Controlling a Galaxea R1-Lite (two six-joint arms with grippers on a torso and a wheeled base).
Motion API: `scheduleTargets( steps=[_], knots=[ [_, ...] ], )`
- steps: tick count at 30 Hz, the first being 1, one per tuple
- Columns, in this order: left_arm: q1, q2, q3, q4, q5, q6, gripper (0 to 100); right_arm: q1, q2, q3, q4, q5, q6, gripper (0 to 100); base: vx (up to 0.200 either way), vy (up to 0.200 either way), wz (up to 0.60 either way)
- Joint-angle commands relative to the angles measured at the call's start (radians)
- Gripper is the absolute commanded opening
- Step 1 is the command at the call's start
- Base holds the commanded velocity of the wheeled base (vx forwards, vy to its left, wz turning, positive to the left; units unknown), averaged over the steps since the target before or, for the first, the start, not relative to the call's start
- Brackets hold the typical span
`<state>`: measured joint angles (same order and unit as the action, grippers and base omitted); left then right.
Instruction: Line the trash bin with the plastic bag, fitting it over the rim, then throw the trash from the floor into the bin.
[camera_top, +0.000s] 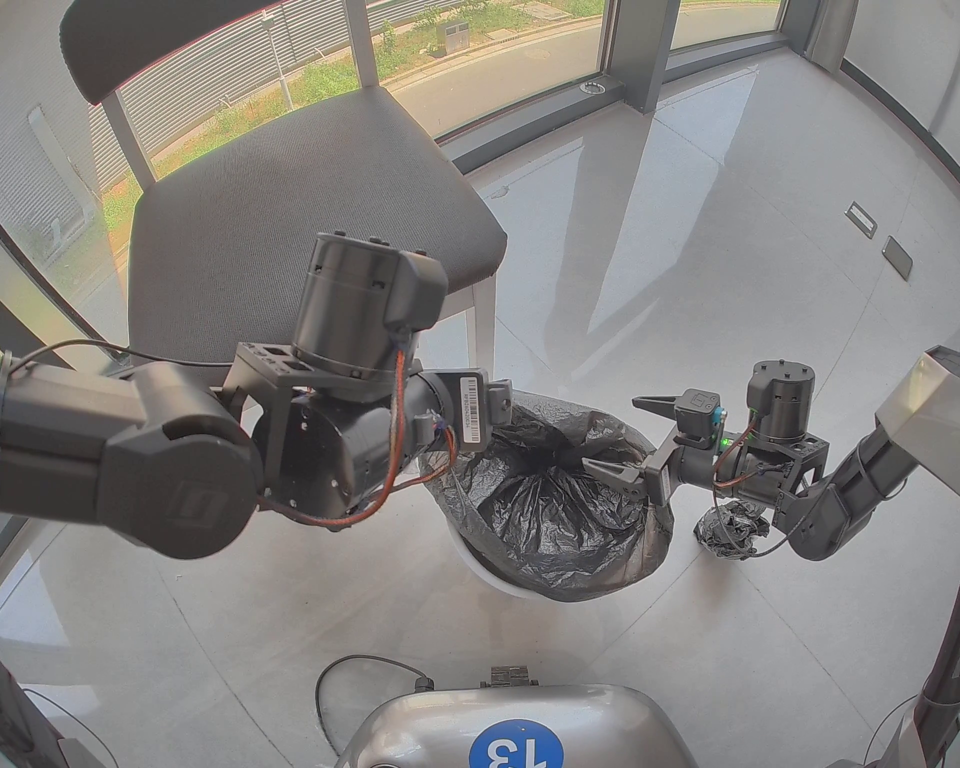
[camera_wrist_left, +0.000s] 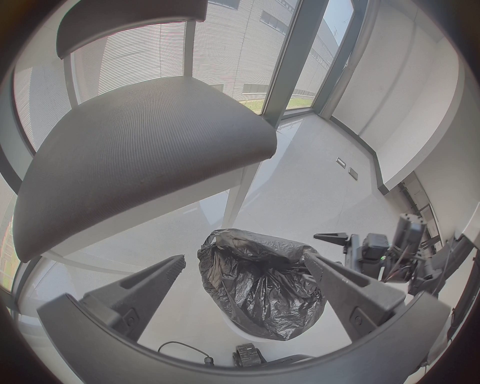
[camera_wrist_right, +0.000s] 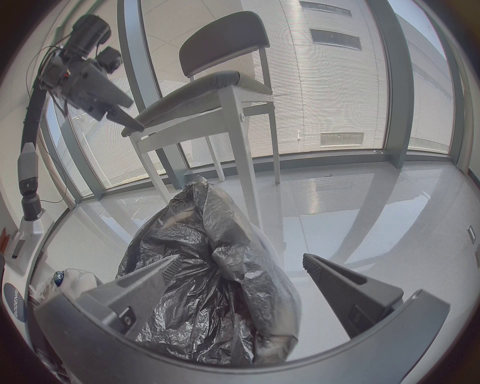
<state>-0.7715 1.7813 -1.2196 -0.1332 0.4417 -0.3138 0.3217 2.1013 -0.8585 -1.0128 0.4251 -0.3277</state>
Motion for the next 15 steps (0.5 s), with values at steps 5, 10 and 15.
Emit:
scheduleTargets(
  steps=[5,10,15],
  knots=[
    [-0.006,-0.042,-0.001,-0.002,0.000,-0.004,100,0.019,0.106,-0.062,0.003,0.000,0.002,100,0.000,0.000,0.00],
    [-0.002,-0.048,-0.003,-0.003,0.002,-0.007,100,0.022,0.125,-0.066,0.003,-0.002,0.002,0,0.000,0.000,0.00],
    [0.001,-0.046,0.002,-0.022,0.002,-0.007,100,0.020,0.120,-0.088,0.003,-0.009,0.004,0,0.000,0.000,0.00]
  ],
)
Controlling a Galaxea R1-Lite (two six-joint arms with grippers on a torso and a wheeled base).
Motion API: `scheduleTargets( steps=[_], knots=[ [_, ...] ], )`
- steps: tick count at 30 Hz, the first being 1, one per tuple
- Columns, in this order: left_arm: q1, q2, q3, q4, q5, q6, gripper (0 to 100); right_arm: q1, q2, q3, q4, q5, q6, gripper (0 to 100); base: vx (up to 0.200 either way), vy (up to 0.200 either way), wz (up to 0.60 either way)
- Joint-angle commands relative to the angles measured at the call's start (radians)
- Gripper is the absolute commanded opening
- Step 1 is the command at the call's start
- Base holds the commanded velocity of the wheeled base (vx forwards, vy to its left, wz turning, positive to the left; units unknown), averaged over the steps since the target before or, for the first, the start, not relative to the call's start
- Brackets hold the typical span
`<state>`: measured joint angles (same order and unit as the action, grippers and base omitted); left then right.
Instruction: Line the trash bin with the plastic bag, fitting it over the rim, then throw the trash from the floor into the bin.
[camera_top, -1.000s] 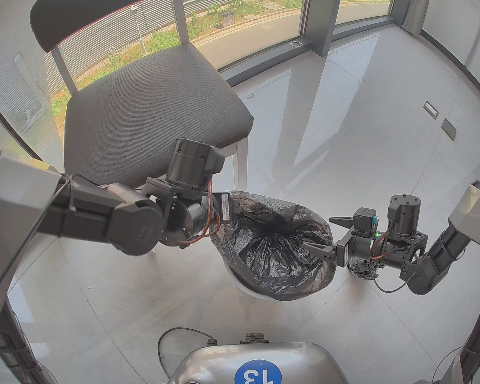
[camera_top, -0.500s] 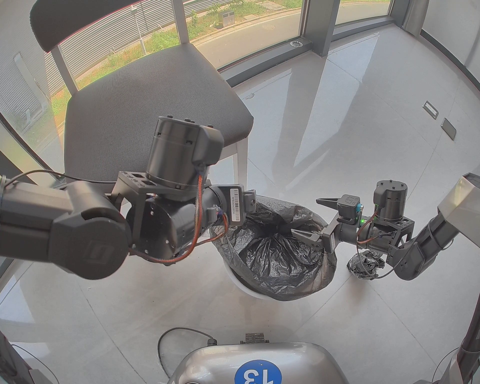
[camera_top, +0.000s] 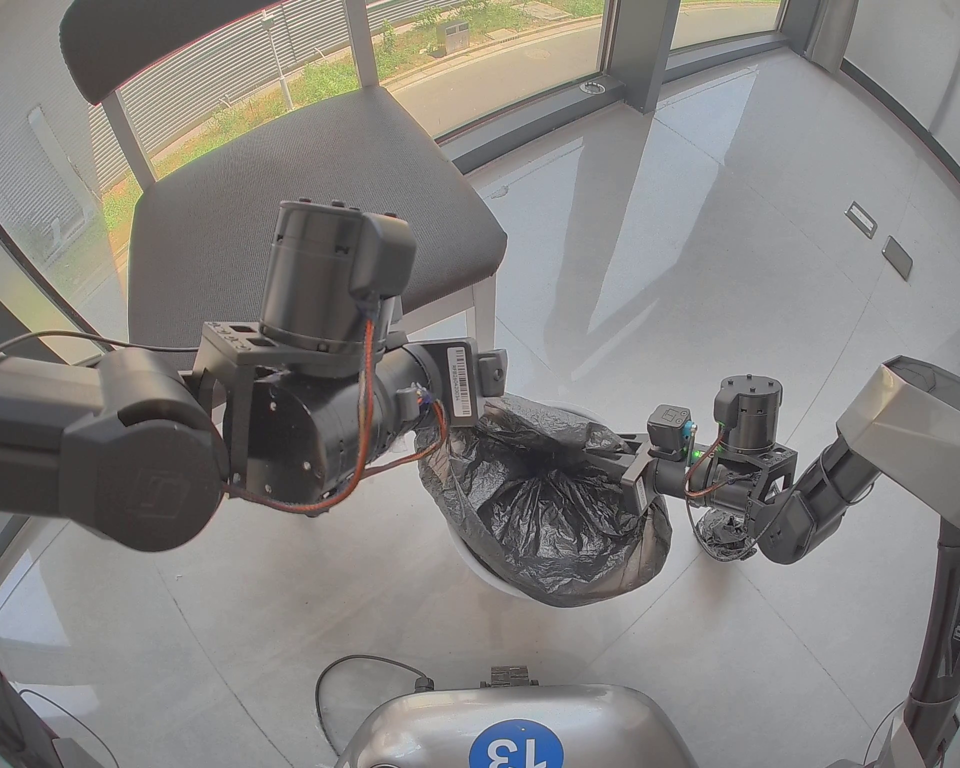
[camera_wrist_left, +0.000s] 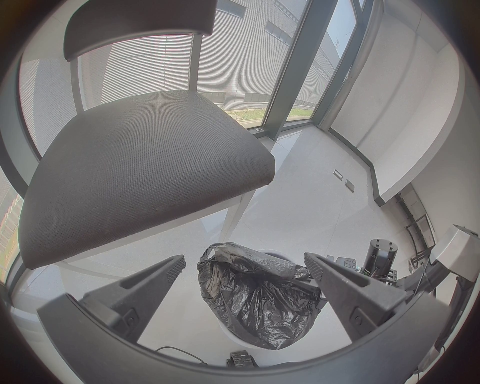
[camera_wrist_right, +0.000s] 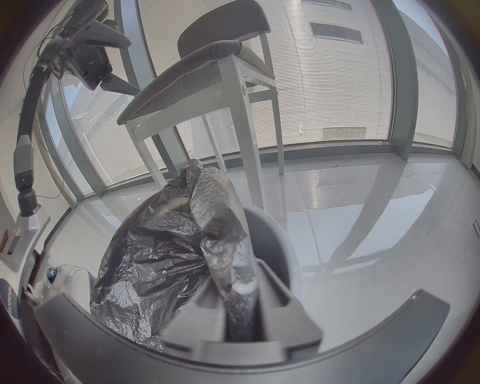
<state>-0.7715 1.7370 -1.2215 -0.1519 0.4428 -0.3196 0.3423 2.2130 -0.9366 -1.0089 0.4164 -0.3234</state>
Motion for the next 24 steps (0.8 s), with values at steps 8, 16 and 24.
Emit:
scheduleTargets(
  steps=[8,16,24],
  knots=[
    [-0.002,-0.002,0.017,-0.011,0.017,-0.006,100,-0.014,-0.029,-0.107,0.000,-0.044,0.000,0,0.000,0.000,0.00],
    [-0.003,-0.002,0.028,-0.023,0.019,-0.006,100,-0.086,-0.004,-0.159,0.006,-0.048,-0.003,0,0.000,0.000,0.00],
    [-0.005,-0.004,0.046,-0.041,0.020,-0.015,100,-0.068,0.036,-0.180,0.013,-0.048,0.030,100,0.000,0.000,0.00]
  ],
)
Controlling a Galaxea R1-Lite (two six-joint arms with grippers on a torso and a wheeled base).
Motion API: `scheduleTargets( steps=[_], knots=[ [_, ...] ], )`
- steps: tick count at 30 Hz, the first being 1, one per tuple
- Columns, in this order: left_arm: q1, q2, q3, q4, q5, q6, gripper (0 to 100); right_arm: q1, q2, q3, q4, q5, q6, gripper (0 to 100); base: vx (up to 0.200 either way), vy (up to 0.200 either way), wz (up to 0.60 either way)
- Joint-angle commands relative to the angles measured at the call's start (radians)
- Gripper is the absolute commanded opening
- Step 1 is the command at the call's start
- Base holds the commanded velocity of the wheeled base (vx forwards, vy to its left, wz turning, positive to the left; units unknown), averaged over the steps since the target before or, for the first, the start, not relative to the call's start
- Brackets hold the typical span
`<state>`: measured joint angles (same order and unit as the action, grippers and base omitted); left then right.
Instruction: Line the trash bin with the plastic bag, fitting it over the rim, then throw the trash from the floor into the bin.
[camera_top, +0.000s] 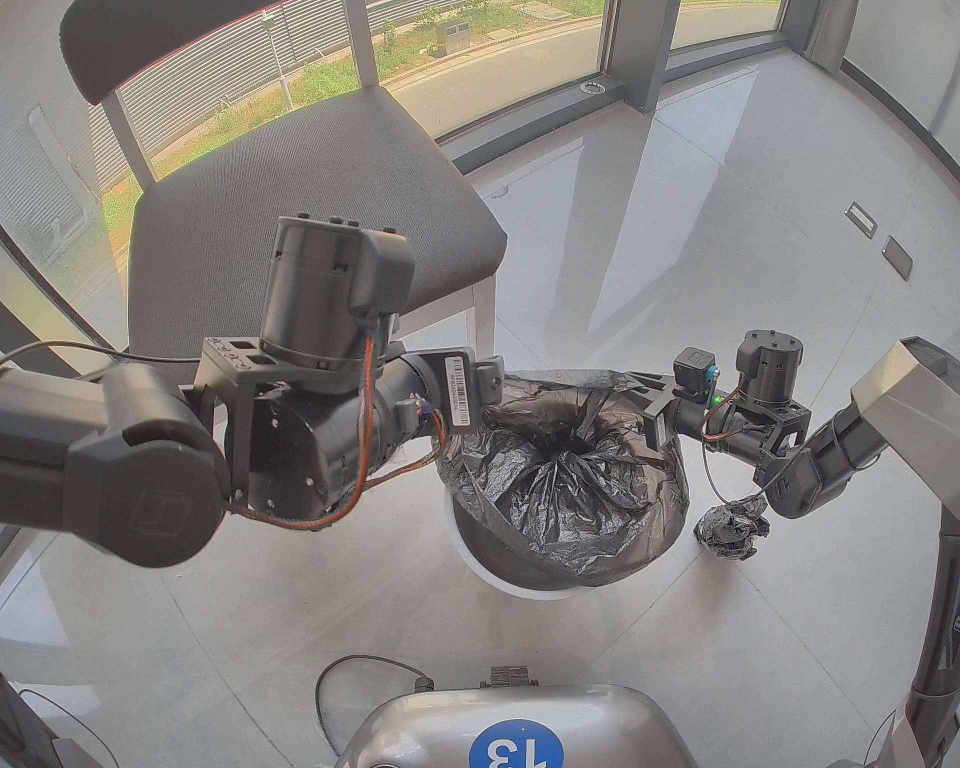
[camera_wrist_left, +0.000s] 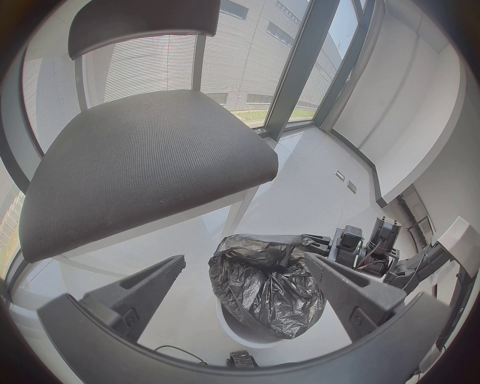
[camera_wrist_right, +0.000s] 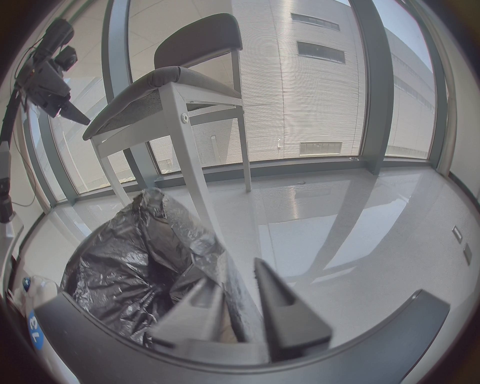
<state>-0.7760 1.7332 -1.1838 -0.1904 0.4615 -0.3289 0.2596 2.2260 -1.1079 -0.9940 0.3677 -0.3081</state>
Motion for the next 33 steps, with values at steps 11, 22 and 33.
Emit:
scheduleTargets(
  steps=[11,22,33],
  knots=[
    [0.009,-0.014,0.049,-0.011,0.011,-0.013,100,0.049,-0.054,-0.010,-0.008,-0.019,0.043,100,0.000,0.000,0.00],
    [0.007,0.032,0.029,-0.024,0.013,-0.010,100,0.257,-0.201,0.345,-0.005,-0.012,0.073,100,0.000,0.000,0.00],
    [-0.008,0.009,0.009,-0.047,0.013,-0.005,100,0.379,-0.104,0.398,-0.006,-0.010,0.104,100,0.000,0.000,0.00]
  ],
)
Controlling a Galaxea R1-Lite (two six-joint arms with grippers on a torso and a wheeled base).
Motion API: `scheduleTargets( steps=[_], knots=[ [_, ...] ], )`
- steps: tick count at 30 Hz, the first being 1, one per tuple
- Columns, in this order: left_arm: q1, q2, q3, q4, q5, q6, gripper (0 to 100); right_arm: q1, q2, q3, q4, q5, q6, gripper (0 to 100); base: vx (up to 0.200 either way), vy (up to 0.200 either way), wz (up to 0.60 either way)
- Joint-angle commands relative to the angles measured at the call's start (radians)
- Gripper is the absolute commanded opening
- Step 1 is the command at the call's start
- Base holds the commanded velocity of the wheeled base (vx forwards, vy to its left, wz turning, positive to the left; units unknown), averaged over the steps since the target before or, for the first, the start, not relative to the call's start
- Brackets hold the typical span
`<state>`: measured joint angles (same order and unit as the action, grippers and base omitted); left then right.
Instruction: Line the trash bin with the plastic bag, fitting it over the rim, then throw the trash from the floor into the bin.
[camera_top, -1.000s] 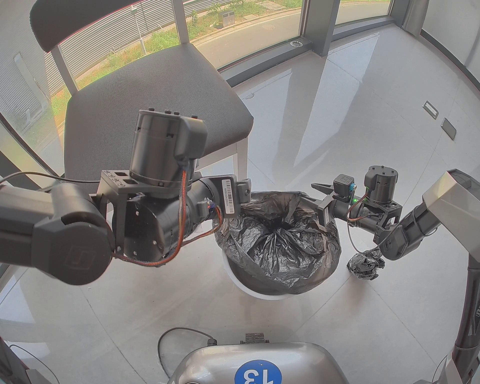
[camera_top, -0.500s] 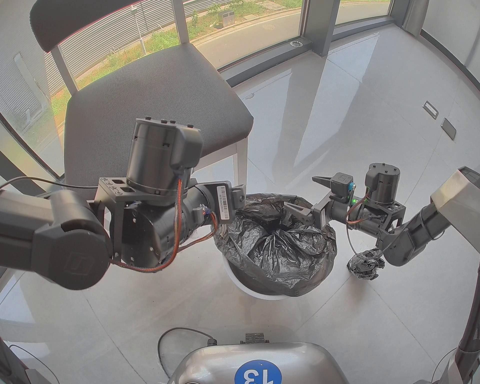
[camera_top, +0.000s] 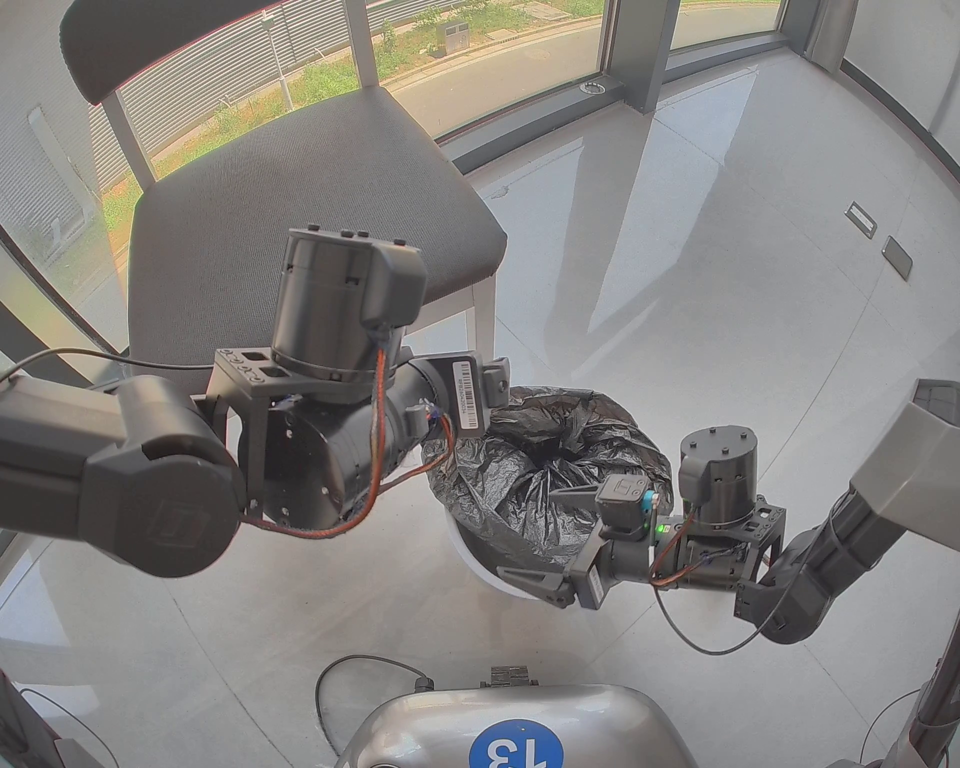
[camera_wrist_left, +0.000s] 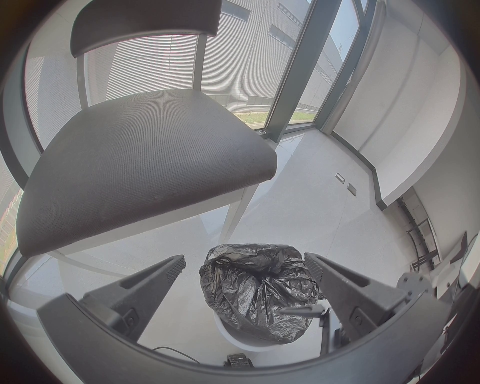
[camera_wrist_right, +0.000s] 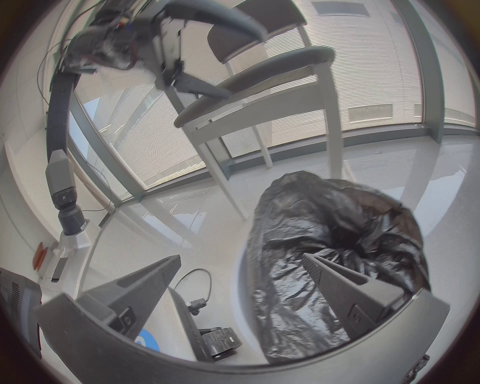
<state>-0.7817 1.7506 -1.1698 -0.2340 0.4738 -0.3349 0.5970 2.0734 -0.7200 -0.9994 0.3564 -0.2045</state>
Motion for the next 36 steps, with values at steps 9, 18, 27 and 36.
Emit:
scheduleTargets(
  steps=[9,18,27,36],
  knots=[
    [0.004,-0.016,-0.007,-0.008,0.000,0.000,100,0.038,0.149,-0.038,-0.015,0.001,-0.004,100,0.000,0.000,0.00],
    [0.002,-0.007,-0.005,-0.042,0.000,0.002,100,0.040,0.201,-0.050,-0.016,0.001,-0.012,100,0.000,0.000,0.00],
    [0.006,-0.016,0.001,-0.041,0.000,0.002,100,0.038,0.231,-0.088,-0.038,0.001,-0.019,0,0.000,0.000,0.00],
    [0.004,-0.014,0.005,-0.041,0.000,0.002,100,0.058,0.221,-0.099,-0.041,0.001,-0.019,0,0.000,0.000,0.00]
  ],
)
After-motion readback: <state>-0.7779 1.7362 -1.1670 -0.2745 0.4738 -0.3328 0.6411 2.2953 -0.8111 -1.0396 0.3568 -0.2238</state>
